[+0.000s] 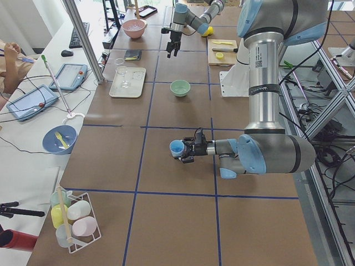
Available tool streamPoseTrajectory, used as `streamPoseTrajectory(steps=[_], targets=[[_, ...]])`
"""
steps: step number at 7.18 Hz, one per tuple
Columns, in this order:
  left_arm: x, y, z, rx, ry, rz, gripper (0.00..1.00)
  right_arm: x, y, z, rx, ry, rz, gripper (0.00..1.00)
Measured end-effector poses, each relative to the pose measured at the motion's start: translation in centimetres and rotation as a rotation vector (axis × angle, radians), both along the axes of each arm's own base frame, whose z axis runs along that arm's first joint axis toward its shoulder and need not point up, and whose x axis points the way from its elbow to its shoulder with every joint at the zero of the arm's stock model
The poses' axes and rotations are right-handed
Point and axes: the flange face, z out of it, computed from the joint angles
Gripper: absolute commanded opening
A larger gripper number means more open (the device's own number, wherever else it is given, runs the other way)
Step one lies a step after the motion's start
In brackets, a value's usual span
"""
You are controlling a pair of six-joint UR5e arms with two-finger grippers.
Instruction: Pour ice into bowl
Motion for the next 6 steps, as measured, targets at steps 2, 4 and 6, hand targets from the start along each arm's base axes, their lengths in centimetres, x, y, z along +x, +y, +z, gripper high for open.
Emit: streamPoseTrajectory(steps=[2,4,6], targets=[[0.6,-0.4,0.1,-0.005,-0.003,0.0,1.0,0.0,0.0,0.0,0.0,0.001,-0.001,1.0],[1.3,-0.6,-0.2,-0.006,0.004,0.002,0.8,0.0,0.0,0.0,0.0,0.001,-0.001,1.0],[1.1,-1.3,-0.1,-0.013,-0.011,0.007,0.4,0.0,0.0,-0.1,0.001,-0.001,0.0,1.0]])
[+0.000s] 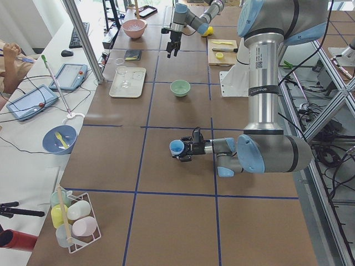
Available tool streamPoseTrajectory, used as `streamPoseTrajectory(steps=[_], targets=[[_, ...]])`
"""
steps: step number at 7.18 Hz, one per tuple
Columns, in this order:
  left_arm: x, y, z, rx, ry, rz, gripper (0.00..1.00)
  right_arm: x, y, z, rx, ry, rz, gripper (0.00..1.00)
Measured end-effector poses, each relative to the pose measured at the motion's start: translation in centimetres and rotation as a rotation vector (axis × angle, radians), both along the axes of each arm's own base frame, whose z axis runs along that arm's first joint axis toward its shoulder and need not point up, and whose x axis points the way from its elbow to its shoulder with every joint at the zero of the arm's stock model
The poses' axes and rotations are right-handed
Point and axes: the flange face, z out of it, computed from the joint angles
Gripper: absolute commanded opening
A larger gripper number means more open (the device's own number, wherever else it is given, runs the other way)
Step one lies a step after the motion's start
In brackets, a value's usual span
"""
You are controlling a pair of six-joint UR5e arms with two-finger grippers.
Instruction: Pour ice into bowl
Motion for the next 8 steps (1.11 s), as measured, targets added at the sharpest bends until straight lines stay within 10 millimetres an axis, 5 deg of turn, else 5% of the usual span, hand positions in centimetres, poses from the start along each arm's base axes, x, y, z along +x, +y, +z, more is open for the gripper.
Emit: streamPoseTrajectory(steps=[1,3,8], targets=[[-0.2,-0.5,-0.1,-0.004,-0.01,0.005,0.0,0.0,0.0,0.0,0.001,0.0,0.001,1.0],[0.3,-1.9,-2.3,0.004,-0.009,0.028,0.0,0.0,0.0,0.0,0.0,0.0,0.001,1.0],[3.5,-4.9,-19.7,0.202,-0.084,0.105,0.0,0.5,-0.3,0.1,-0.001,-0.001,0.006,1.0]])
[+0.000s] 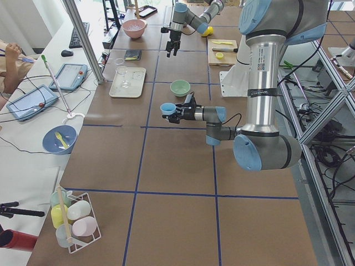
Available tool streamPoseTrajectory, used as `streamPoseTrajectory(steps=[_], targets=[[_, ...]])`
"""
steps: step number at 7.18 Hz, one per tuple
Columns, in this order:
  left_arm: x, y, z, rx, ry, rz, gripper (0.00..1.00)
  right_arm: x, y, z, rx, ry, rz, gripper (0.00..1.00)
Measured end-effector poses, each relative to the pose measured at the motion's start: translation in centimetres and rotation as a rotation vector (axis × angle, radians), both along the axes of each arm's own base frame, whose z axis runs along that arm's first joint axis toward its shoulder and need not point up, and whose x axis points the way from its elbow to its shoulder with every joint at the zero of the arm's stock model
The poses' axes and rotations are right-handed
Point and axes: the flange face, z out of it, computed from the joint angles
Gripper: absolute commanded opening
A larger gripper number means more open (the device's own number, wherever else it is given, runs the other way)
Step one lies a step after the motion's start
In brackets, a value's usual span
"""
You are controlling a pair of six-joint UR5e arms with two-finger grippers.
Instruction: Pour ice into bowl
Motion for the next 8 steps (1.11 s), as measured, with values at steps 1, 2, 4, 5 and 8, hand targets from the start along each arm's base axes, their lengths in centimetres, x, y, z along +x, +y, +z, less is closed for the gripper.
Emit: streamPoseTrajectory(steps=[1,2,4,5,8], targets=[[2.0,-0.3,-2.7,0.017,-0.041,0.004,0.0,0.3,-0.1,0.3,-0.002,0.003,0.003,1.0],[5.1,-0.7,-6.5,0.028,-0.073,0.011,0.0,0.8,0.0,1.0,-0.007,0.008,0.006,1.0],[10.5,0.1,-13.1,0.058,-0.222,0.004,0.0,2.6,0.3,3.1,-0.023,0.028,0.019,1.0],[11.8,0.8,-14.2,0.071,-0.307,0.002,0.0,3.2,0.2,4.0,-0.03,0.038,0.026,1.0],[13.5,2.1,-15.2,0.135,-0.611,0.008,0.0,3.4,0.2,5.4,-0.048,0.058,0.03,1.0]])
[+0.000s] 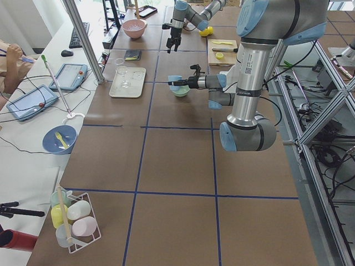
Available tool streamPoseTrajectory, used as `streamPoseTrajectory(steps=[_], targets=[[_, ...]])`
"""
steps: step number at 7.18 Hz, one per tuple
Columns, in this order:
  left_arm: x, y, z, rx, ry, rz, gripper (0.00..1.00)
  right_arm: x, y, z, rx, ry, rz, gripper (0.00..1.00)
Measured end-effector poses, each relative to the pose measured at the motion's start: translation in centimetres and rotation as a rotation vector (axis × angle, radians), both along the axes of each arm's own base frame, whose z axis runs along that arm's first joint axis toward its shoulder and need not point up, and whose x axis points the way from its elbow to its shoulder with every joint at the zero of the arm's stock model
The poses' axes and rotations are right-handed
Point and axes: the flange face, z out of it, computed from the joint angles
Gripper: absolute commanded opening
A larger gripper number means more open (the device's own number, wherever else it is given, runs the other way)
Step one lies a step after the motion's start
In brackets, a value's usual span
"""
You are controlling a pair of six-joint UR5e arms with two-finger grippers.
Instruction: Pour ice into bowl
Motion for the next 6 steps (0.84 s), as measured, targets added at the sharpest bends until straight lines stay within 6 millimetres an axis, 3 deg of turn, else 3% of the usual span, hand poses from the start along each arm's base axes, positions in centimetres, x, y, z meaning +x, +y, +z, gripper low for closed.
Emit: streamPoseTrajectory(steps=[4,6], targets=[[0.9,2.0,0.7,0.146,-0.652,-0.094,0.0,-0.1,-0.2,1.4,-0.019,0.021,0.002,1.0],[1.7,3.0,0.1,0.197,-0.916,-0.105,0.0,0.0,-0.4,1.8,-0.023,0.028,0.005,1.0]])
